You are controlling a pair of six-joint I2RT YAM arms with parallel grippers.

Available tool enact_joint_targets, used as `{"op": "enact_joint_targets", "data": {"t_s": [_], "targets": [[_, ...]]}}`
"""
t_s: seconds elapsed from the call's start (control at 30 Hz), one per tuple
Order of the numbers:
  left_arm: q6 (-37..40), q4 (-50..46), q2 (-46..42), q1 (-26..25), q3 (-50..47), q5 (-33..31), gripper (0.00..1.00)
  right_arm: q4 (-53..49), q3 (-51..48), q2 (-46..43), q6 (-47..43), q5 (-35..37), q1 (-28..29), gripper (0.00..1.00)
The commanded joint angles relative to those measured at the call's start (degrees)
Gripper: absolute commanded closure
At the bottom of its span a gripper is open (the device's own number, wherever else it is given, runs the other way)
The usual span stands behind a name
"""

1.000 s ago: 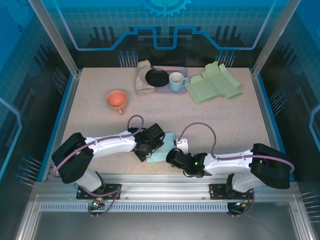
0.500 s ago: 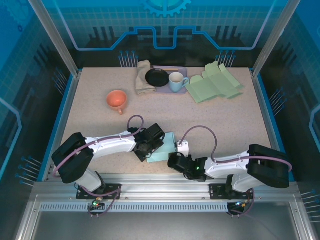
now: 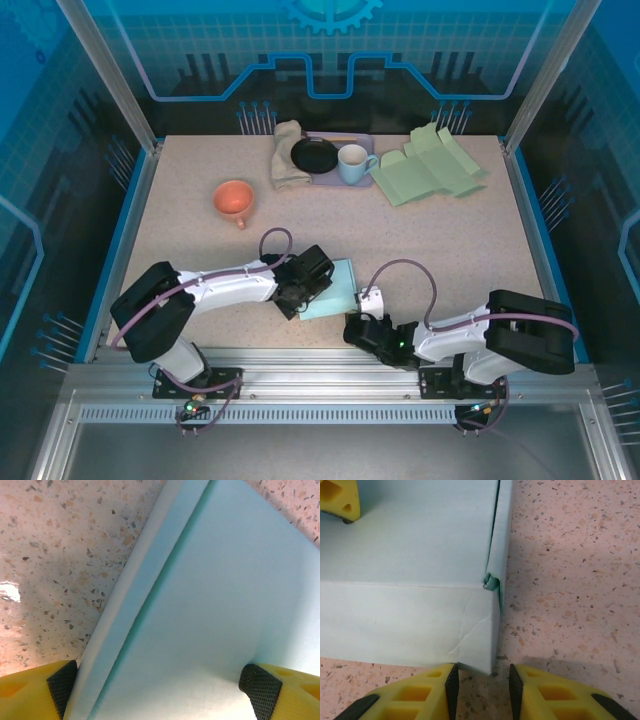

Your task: Fold the paper box

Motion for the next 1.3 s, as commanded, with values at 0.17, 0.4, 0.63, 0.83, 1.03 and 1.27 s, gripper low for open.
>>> {"op": "enact_joint_targets", "data": {"t_s": [0.17, 0.4, 0.63, 0.83, 1.03, 1.27], "targets": [[3.01, -13.13, 8.34, -0.07, -1.19, -0.76, 0.11, -3.43, 0.45, -2.3, -3.19, 1.25, -0.83, 0.66], [4.73, -13.67, 9.77, -0.06, -0.2, -0.99, 0.11, -3.38, -1.05, -6.63, -6.37, -0.35, -3.66, 0.66], [4.59, -13.11, 11.37, 0.08, -0.04, -0.79, 0.11, -14.27, 0.15, -17.24, -2.23, -2.45, -3.73, 0.66], [4.39, -12.97, 11.87, 0.02, 0.48, -0.7, 0.11, -22.67, 1.58, -24.91, 0.55, -2.94, -3.57, 0.67], [4.16, -12.8, 11.75, 0.07, 0.22, -0.57, 0.11, -22.57, 2.79, -24.86, -1.43, -4.67, -4.86, 0.67], [4.75, -12.65, 11.73, 0.08, 0.5, -0.4, 0.11, -17.77, 3.45, -19.83, -5.98, -12.35, -11.04, 0.5]]}}
